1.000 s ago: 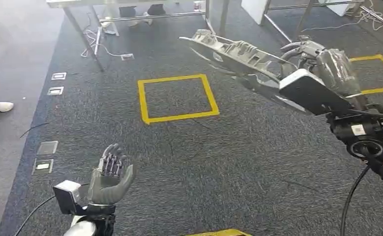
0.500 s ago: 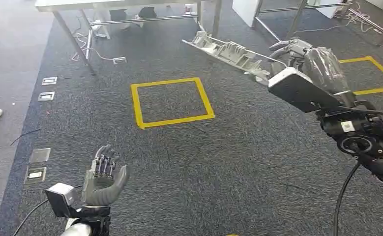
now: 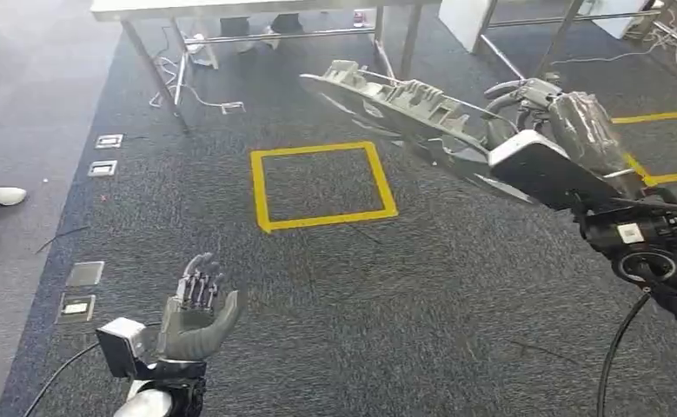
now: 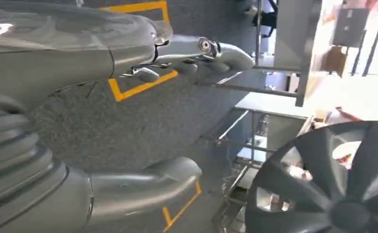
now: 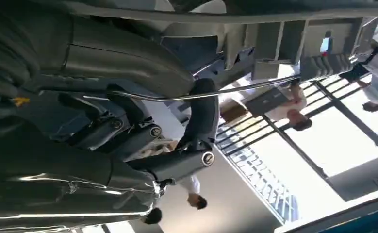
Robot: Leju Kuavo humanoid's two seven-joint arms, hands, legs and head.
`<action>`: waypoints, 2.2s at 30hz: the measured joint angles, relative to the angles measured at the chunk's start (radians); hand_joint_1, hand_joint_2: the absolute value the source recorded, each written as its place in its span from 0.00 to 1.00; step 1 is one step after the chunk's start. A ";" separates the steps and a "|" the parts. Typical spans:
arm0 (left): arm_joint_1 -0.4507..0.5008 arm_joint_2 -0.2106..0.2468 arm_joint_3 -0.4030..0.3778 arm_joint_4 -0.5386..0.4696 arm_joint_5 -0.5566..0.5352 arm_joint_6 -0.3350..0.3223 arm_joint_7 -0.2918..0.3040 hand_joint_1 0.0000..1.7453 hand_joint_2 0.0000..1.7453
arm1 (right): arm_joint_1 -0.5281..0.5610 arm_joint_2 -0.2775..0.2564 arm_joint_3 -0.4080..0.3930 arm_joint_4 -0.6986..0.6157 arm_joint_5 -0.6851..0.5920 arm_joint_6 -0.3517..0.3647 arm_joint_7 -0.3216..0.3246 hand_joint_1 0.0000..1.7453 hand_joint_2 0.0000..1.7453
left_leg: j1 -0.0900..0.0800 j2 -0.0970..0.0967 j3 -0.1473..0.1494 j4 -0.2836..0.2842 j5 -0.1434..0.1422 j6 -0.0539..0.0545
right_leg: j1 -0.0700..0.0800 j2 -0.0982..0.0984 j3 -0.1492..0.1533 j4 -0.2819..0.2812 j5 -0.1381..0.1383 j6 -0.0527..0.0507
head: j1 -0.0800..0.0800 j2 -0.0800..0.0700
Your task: Take the parts from the cabinet and place them on the table.
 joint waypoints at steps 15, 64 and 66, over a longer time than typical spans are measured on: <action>0.000 0.002 0.000 -0.005 -0.004 0.017 0.001 0.00 1.00 | -0.029 0.001 0.047 0.004 -0.005 -0.003 -0.026 1.00 1.00 | 0.008 0.013 -0.082 0.002 0.072 0.008 | 0.001 0.000 0.074 -0.024 -0.062 0.018 | -0.040 0.000; 0.010 0.008 0.001 -0.022 -0.005 0.032 -0.003 0.00 1.00 | -0.081 0.012 0.105 0.044 -0.036 -0.019 -0.053 1.00 1.00 | -0.003 0.002 0.083 -0.020 -0.047 0.006 | 0.014 0.000 -0.022 -0.024 0.043 -0.016 | 0.008 0.000; 0.008 0.009 0.001 -0.023 -0.005 0.032 -0.006 0.00 1.00 | -0.081 0.013 0.105 0.045 -0.037 -0.019 -0.053 1.00 1.00 | 0.000 0.007 0.034 0.077 -0.039 -0.007 | 0.009 -0.001 0.000 -0.033 0.033 -0.023 | 0.001 0.000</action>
